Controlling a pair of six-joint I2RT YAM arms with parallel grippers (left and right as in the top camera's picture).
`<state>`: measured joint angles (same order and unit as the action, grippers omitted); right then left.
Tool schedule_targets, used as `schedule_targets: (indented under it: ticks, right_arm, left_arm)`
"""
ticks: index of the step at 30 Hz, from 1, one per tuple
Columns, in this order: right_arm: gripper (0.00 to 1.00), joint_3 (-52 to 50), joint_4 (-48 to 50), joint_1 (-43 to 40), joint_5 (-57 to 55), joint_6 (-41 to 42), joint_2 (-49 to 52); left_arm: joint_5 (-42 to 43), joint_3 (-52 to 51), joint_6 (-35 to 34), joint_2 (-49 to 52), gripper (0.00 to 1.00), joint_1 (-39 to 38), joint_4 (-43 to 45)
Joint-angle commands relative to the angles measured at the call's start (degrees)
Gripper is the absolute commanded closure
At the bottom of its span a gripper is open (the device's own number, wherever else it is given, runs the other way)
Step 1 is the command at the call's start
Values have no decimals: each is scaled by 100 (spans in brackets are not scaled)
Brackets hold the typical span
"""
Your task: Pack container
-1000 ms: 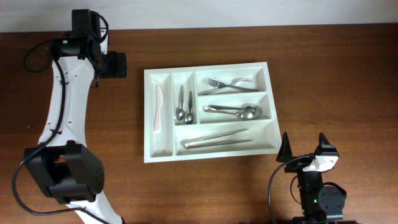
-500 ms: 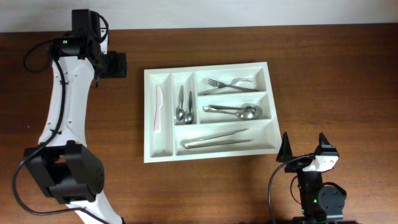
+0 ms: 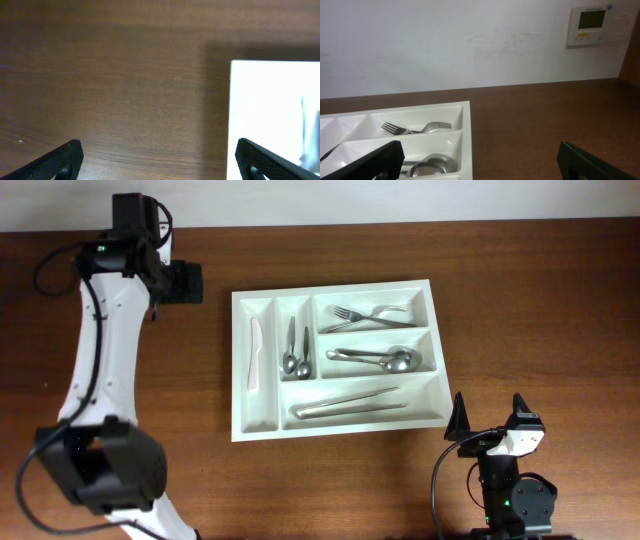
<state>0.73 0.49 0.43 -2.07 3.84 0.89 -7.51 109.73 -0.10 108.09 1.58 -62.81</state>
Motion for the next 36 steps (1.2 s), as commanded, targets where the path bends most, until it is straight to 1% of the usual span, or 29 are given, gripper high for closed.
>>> schedule_targets:
  ticks: [1,3,4,9,13,15,19,22,24,30,32,35,36]
  right_arm:
    - [1,-42,17,31,11,-57,-68]
    - [1,-42,17,33,11,-57,-68]
    - [1,-42,17,33,11,-57,-68]
    - [1,-42,17,33,9,-57,-68]
    - [1,-42,17,33,9,-57,-68]
    - [1,-42,17,33,9,-57,-68]
    - [1,-42,17,33,11,-57,-68]
    - [1,-42,17,33,9,-57,-68]
    - [2,-42,17,33,11,-57,-68]
    - [1,-42,17,33,9,-57,-68]
    - [1,-42,17,33,11,-57,-68]
    - [1,-42,17,33,11,-57,-68]
    - [1,-42,17,33,11,-55,-68]
  left_arm:
    - [17,105,-76,-1276,1,-70,15]
    - [15,105,-76,-1823,1,-83,15]
    - [7,105,-74,-2312,1,-83,17]
    - [-601,85,-70,-3681,1,-83,13]
    - [-640,-216,-15,-4795,1,-83,11]
    - [-494,-474,-20,-5248,1,-83,15]
    - [61,-1403,-17,-6319,1,-83,22]
    - [269,-2247,-37,-7040,1,-79,109]
    - [352,-2920,-39,-7530,1,-79,332]
    - [592,-5001,-61,-8795,1,-79,1484]
    - [688,-5591,-61,-9082,1,-79,1860]
    - [894,-6566,-61,-9512,1,-79,2529]
    - [1003,-7058,-63,-9696,1,-79,2876]
